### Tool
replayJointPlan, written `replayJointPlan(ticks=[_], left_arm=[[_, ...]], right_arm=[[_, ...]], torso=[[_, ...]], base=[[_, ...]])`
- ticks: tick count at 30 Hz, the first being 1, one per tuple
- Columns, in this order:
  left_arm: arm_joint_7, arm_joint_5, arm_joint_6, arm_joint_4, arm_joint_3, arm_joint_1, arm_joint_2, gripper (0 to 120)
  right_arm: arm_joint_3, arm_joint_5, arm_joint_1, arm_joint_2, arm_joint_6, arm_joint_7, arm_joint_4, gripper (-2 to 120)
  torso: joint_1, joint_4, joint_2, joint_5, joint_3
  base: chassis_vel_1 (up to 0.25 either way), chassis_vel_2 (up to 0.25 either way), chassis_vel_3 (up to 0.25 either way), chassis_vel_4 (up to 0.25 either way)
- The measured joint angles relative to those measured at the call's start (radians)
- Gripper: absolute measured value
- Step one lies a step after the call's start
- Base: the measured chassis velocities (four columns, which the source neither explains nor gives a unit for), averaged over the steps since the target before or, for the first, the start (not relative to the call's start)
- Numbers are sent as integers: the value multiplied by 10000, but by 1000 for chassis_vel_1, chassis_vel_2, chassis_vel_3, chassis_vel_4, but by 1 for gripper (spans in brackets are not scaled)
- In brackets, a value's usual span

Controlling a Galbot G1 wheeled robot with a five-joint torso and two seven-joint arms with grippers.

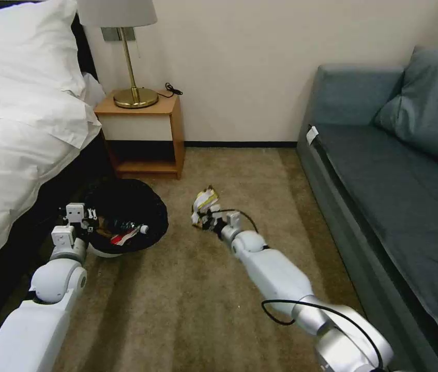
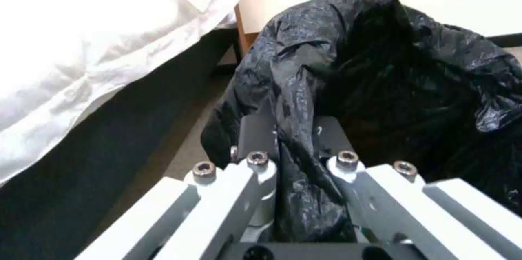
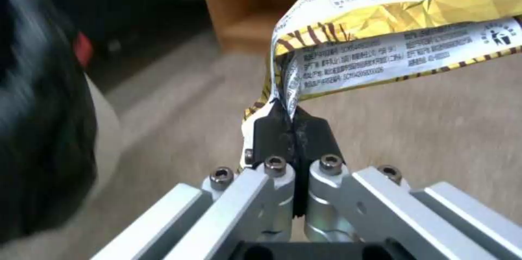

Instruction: Pick up the trash bin, then pick up the garbage on the floor and place it into the trash bin.

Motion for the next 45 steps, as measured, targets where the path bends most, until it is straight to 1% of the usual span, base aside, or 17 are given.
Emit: replayJointPlan(ticks=[3, 4, 5, 7, 11, 13, 21, 32, 34, 35, 37, 38, 40, 41, 42, 43, 45], left_arm=[[32, -21, -21, 62, 9, -33, 26, 5], [46, -55, -25, 116, 40, -83, 53, 5], [46, -55, -25, 116, 40, -83, 53, 5], [50, -174, -25, 156, 108, -178, 112, 5], [41, -284, -27, 200, 152, -269, 144, 5], [18, -404, -26, 233, 230, -350, 154, 5], [-17, -478, -27, 247, 286, -430, 151, 5], [-70, -539, -21, 210, 284, -439, 162, 5], [-71, -517, -19, 201, 299, -423, 90, 5], [-71, -517, -19, 201, 299, -423, 90, 5], [-71, -480, -19, 201, 323, -415, -8, 5], [-71, -480, -19, 201, 323, -415, -8, 5], [-70, -433, -19, 201, 331, -394, -94, 5], [-70, -433, -19, 201, 331, -394, -94, 5], [-70, -414, -18, 198, 331, -372, -121, 5], [-70, -414, -18, 198, 331, -372, -121, 5], [-70, -404, -18, 178, 318, -332, -142, 5]], right_arm=[[64, 92, 7, -229, 43, 50, 649, 0], [29, 218, 44, -435, 80, 53, 1243, 0], [29, 218, 44, -435, 80, 53, 1243, 0], [-270, 514, 125, -595, 54, -40, 2124, 0], [-572, 796, 203, -542, 28, -99, 2685, 0], [-1041, 1278, 363, -196, -43, -154, 3131, 0], [-1812, 1583, 482, 647, -241, -139, 3077, 0], [-2551, 1126, -340, 894, -143, 70, 2648, 0], [-2576, 1073, -391, 951, -134, 231, 2553, 7], [-2576, 1073, -391, 951, -134, 231, 2553, 7], [-2606, 1069, -396, 987, -139, 310, 2507, 19], [-2606, 1069, -396, 987, -139, 310, 2507, 19], [-2631, 1049, -397, 987, -134, 317, 2503, 30], [-2631, 1049, -397, 987, -134, 317, 2503, 30], [-2631, 1047, -406, 978, -114, 318, 2504, 36], [-2631, 1047, -406, 978, -114, 318, 2504, 36], [-2627, 1046, -437, 911, -82, 323, 2532, 47]], torso=[[0, 0, 1, 0, -1], [-1, 0, 0, 0, 0], [-1, 0, 0, 0, 0], [-1, -2, 0, 0, -1], [-1, 0, 1, -1, -1], [-1, 3, 0, -1, -1], [-1, 3, 0, -2, -1], [-1, 0, 0, -2, -1], [-1, -1, 0, -2, 0], [-1, -1, 0, -2, 0], [-1, 0, 0, -1, -1], [-1, 0, 0, -1, -1], [-1, 0, 0, 1, -1], [-1, 0, 0, 1, -1], [-1, 0, 0, 0, -1], [-1, 0, 0, 0, -1], [-1, 1, 0, 1, -1]], base=[[0, 0, 0, 0], [0, 0, 0, 0], [0, 0, 0, 0], [0, 0, 0, 0], [0, 0, 0, 0], [0, 0, 0, 0], [0, 0, 0, 0], [0, 0, 0, 0], [0, 0, 0, 0], [0, 0, 0, 0], [0, 0, 0, 0], [0, 0, 0, 0], [0, 0, 0, 0], [0, 0, 0, 0], [0, 0, 0, 0], [0, 0, 0, 0], [0, 0, 0, 0]])
